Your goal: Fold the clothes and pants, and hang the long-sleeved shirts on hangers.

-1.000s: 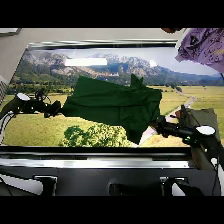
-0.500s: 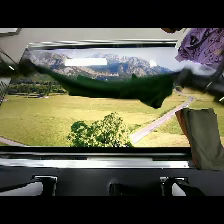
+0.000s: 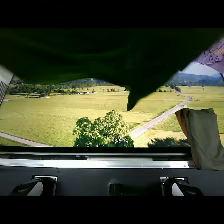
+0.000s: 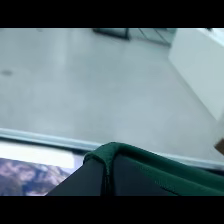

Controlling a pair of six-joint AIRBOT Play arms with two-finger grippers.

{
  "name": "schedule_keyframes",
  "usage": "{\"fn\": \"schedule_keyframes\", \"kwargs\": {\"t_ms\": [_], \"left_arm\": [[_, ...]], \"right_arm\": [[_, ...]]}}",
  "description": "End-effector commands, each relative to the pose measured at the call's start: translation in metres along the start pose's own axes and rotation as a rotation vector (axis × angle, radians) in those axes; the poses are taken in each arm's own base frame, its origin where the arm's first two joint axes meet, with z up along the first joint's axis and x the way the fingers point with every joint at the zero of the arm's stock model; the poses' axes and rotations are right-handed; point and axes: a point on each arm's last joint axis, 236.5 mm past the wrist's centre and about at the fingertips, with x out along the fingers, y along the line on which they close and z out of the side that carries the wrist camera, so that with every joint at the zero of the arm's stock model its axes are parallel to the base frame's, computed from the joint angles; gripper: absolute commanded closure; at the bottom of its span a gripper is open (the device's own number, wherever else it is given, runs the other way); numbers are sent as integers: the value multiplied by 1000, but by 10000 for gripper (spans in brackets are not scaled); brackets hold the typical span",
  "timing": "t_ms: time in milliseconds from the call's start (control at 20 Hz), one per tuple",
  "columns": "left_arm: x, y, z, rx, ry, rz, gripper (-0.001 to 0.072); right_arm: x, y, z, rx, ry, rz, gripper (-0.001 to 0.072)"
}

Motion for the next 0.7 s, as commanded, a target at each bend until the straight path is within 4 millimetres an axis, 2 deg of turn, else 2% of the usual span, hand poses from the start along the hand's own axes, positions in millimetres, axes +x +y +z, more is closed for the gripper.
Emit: {"fn": "schedule_keyframes", "kwargs": {"t_ms": [0,50,150,250,350,500,650], "left_arm": [[-60,15,18,10,-66,132,694],[-56,18,13,9,-47,138,694],[-37,25,-3,-3,7,146,694],[-2,42,-35,-18,109,166,694],[44,61,-86,-21,256,179,693],[121,91,-190,-19,518,191,693],[189,119,-298,-36,722,204,693]], "right_arm": [[-48,16,34,-52,-109,-80,679],[-49,16,36,-39,-119,-79,679],[-37,7,29,-3,-92,-83,679],[-6,-15,-3,86,31,-86,679],[31,-46,-56,190,222,-101,679],[90,-100,-158,344,529,-123,679],[146,-150,-265,466,737,-162,679]]}}
